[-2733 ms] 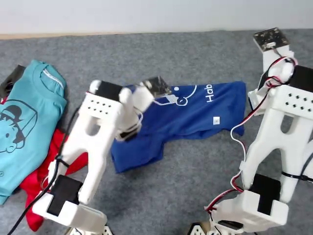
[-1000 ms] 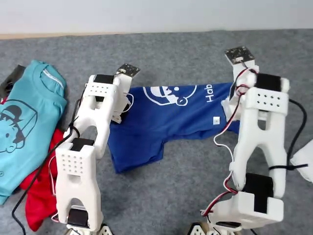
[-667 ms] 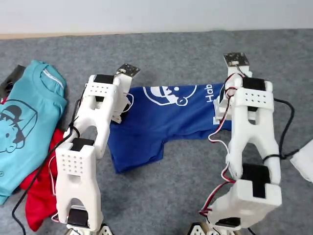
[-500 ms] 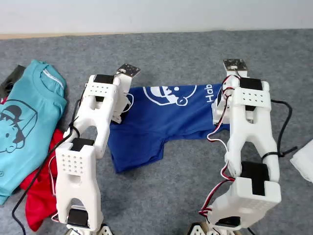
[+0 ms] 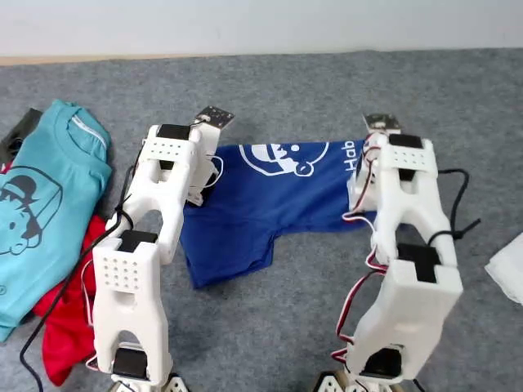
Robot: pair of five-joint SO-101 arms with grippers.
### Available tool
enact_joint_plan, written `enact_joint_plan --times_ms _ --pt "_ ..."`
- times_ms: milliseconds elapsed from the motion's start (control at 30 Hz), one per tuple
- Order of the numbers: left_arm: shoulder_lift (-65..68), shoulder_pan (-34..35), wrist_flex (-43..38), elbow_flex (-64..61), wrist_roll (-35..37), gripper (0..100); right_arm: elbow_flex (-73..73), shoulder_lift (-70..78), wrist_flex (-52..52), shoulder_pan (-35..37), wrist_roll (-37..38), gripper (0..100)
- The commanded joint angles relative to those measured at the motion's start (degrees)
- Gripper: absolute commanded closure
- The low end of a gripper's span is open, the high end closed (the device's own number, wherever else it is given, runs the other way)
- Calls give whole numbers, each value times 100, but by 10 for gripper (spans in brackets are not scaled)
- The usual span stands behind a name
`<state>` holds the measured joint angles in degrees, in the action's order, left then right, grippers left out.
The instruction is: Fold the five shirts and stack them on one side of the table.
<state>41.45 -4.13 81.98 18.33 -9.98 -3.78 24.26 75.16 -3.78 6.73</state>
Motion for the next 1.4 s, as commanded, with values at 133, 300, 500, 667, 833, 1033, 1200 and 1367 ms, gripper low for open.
enact_joint_plan --times_ms 133,300,500,667,833,1033,1200,1367 --pt "9 -62 -35 127 26 998 -1943 356 31 637 -9 793" --pt "9 -62 -35 127 35 998 -2681 629 611 1007 -9 791" --pt "9 -62 -35 127 26 998 -2919 708 1209 971 396 791" --pt "9 -62 -35 127 26 998 -2901 716 1675 822 589 792" --pt "9 -62 -35 127 26 998 -2778 725 1596 637 668 791" --pt "9 -70 -35 127 26 998 -2796 716 919 418 862 793" --pt "9 -70 -35 127 35 998 -2796 716 57 523 1292 793" --pt "9 -70 -35 127 35 998 -2796 716 -374 752 1609 793"
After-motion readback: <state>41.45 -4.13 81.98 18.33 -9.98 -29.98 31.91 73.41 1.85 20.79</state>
